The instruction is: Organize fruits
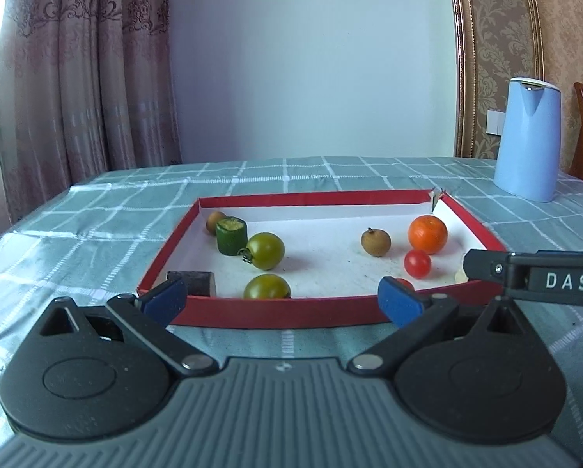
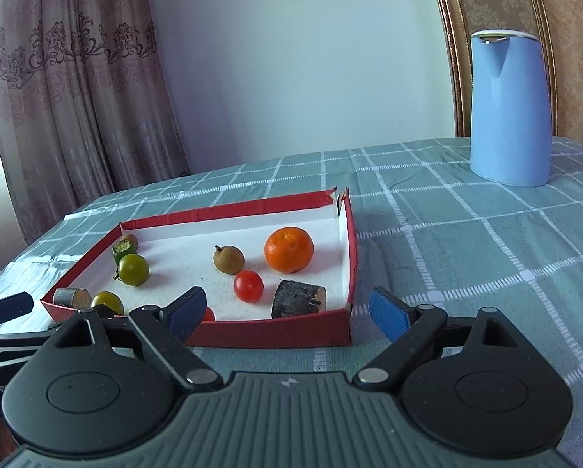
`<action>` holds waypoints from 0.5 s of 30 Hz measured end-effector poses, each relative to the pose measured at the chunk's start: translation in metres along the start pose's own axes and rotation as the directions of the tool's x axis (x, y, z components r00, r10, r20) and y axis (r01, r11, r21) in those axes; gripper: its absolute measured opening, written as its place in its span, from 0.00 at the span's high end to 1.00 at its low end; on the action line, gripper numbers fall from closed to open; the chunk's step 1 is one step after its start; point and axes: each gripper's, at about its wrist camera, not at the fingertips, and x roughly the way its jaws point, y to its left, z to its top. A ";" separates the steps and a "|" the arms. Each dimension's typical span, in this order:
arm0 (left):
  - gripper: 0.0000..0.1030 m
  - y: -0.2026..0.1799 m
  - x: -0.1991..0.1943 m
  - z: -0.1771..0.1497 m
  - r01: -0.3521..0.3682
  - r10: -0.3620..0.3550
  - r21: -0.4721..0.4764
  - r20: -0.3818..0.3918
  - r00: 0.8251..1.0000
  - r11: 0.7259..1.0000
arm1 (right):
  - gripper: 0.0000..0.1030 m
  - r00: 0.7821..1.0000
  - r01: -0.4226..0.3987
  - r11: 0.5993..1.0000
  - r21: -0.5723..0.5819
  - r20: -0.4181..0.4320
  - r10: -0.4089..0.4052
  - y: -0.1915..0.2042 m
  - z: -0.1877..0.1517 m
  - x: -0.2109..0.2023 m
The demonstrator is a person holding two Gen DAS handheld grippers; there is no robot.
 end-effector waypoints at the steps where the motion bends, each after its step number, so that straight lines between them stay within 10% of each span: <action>1: 0.00 0.001 0.000 0.000 -0.003 0.003 -0.004 0.000 1.000 1.000 | 0.12 1.000 0.002 1.000 -0.001 0.000 -0.002 0.000 0.000 0.000; 15: 0.00 0.005 0.000 0.000 0.001 -0.001 -0.015 0.002 1.000 1.000 | 0.11 1.000 0.005 1.000 -0.022 -0.011 -0.005 0.004 -0.003 0.002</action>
